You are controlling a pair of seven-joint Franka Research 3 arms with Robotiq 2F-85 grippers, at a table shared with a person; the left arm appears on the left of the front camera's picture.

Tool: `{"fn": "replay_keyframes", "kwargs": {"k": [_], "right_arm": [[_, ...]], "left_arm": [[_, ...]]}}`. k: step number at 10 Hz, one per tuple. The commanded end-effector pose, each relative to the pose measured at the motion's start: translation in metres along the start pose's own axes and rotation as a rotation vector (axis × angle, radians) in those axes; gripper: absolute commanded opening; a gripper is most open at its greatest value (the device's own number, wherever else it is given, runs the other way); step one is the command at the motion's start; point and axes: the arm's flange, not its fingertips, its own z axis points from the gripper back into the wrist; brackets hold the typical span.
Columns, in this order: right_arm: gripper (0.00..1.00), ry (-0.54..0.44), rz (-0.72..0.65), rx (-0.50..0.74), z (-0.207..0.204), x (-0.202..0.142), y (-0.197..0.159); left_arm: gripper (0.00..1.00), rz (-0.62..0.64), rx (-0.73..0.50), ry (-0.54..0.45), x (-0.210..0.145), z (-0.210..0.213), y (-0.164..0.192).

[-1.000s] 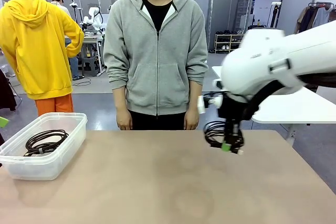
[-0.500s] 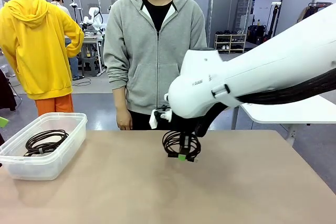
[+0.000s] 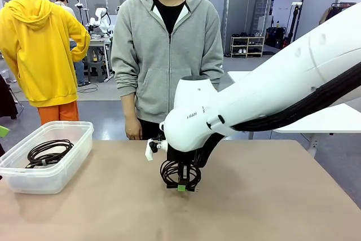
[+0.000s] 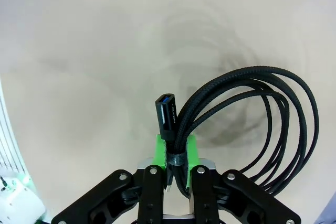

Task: Organize and store the cables.
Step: Place the USB Extension Cable into the Organizing box.

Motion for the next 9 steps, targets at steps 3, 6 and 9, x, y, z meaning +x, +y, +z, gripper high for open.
{"fn": "replay_keyframes", "kwargs": {"k": [3, 6, 9], "right_arm": [[0.22, -0.004, -0.01, 0.0, -0.008, -0.002, 0.002], [0.59, -0.026, -0.018, 0.023, -0.011, -0.006, 0.005], [0.99, -0.084, -0.046, 0.005, 0.006, -0.02, 0.007]], "left_arm": [[1.0, 0.016, 0.003, 0.011, 0.001, 0.002, -0.002], [1.0, 0.016, 0.003, 0.011, 0.001, 0.002, -0.002], [1.0, 0.0, 0.0, 0.0, 0.0, 0.0, 0.0]]}}
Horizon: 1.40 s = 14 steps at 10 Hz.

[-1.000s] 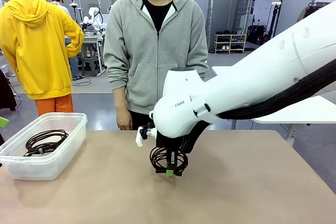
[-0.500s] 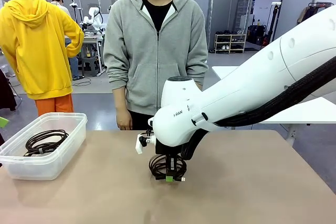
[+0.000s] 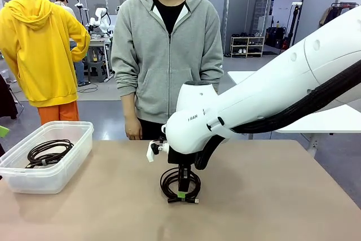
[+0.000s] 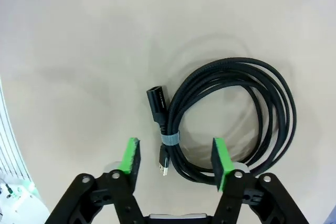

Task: Organize and store the cables.
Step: Place the USB Extension Cable into the Organizing box.

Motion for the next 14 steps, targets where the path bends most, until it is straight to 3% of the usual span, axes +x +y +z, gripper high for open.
{"fn": "replay_keyframes", "kwargs": {"k": [1, 5, 9, 13, 14], "right_arm": [[1.0, -0.091, -0.024, -0.019, 0.022, -0.024, 0.012], [1.0, -0.289, -0.098, -0.062, 0.094, -0.108, 0.033], [1.0, -0.507, -0.189, -0.136, 0.147, -0.263, 0.07], [1.0, -0.747, -0.249, -0.193, 0.162, -0.417, 0.118], [1.0, -0.791, -0.251, -0.207, 0.162, -0.439, 0.127]], "left_arm": [[1.0, -0.063, -0.02, 0.02, 0.015, -0.006, -0.009], [1.0, -0.192, -0.107, 0.076, 0.043, -0.038, -0.026], [1.0, -0.325, -0.174, 0.145, 0.085, -0.097, -0.091], [1.0, -0.497, -0.22, 0.239, 0.15, -0.171, -0.185], [1.0, -0.528, -0.226, 0.246, 0.162, -0.185, -0.2]]}}
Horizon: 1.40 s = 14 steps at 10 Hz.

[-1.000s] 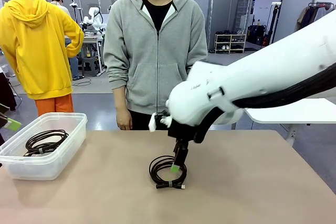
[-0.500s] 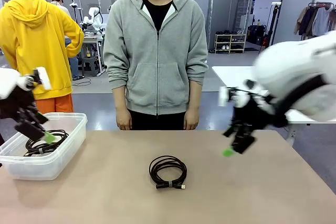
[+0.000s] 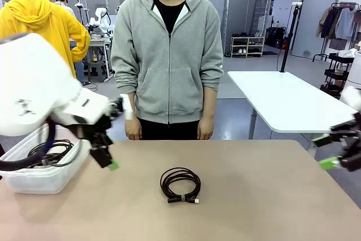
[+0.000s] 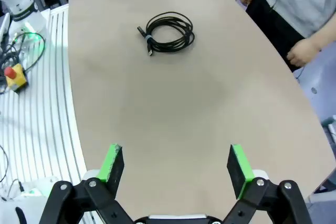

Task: Organize and store the cables.
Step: Place the USB Extension Cable into the Organizing box.

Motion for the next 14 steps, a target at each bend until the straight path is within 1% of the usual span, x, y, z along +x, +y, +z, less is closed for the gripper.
{"fn": "replay_keyframes", "kwargs": {"k": [1, 2, 3, 4, 5, 6, 7, 8, 10, 12, 13, 14], "right_arm": [[1.0, -0.075, 0.024, 0.004, 0.02, -0.036, 0.018], [1.0, -0.115, 0.028, 0.003, 0.034, -0.048, 0.03], [1.0, -0.144, 0.039, -0.013, 0.044, -0.06, 0.037], [1.0, -0.185, 0.042, -0.031, 0.053, -0.067, 0.042], [1.0, -0.208, 0.04, -0.063, 0.062, -0.076, 0.045], [1.0, -0.224, 0.014, -0.064, 0.064, -0.083, 0.051], [1.0, -0.214, 0.004, -0.05, 0.061, -0.087, 0.051], [1.0, -0.185, 0.01, -0.052, 0.078, -0.074, 0.029], [1.0, -0.185, 0.01, -0.052, 0.078, -0.074, 0.029], [1.0, -0.185, 0.01, -0.052, 0.078, -0.074, 0.029], [1.0, -0.185, 0.01, -0.052, 0.078, -0.074, 0.029], [1.0, -0.185, 0.01, -0.052, 0.078, -0.074, 0.029]], "left_arm": [[1.0, -0.039, 0.02, 0.031, 0.036, -0.024, 0.015], [1.0, -0.065, -0.007, 0.045, 0.058, -0.043, 0.013], [1.0, -0.098, -0.021, 0.055, 0.079, -0.068, 0.014], [1.0, -0.121, -0.024, 0.053, 0.095, -0.084, 0.01], [1.0, -0.159, -0.029, 0.057, 0.112, -0.103, 0.005], [1.0, -0.198, -0.035, 0.083, 0.128, -0.117, -0.005], [1.0, -0.204, -0.055, 0.091, 0.134, -0.126, -0.01], [1.0, -0.19, -0.085, 0.081, 0.136, -0.135, -0.016], [1.0, -0.213, -0.105, 0.089, 0.14, -0.147, -0.026], [1.0, -0.194, -0.168, 0.14, 0.141, -0.167, -0.036], [1.0, -0.178, -0.217, 0.148, 0.144, -0.174, -0.039], [1.0, -0.175, -0.23, 0.165, 0.147, -0.183, -0.04]]}}
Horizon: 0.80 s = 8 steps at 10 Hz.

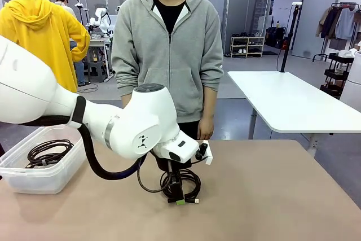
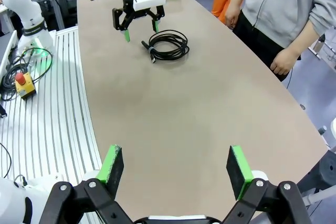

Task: Organize and store the cables.
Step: Place the USB Extension Cable into the Organizing box.

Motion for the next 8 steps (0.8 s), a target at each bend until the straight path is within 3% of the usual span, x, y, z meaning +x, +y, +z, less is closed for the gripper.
{"fn": "replay_keyframes", "kwargs": {"k": [1, 7, 8], "right_arm": [[1.0, -0.013, 0.015, -0.005, 0.001, -0.001, -0.001], [1.0, -0.013, 0.015, -0.005, 0.001, -0.001, -0.001], [1.0, -0.013, 0.015, -0.005, 0.001, -0.001, -0.001]], "left_arm": [[1.0, 0.015, -0.028, 0.048, 0.012, -0.012, 0.012], [1.0, 0.035, -0.042, 0.079, 0.014, -0.05, 0.029], [0.64, 0.041, -0.04, 0.075, 0.014, -0.052, 0.029]]}}
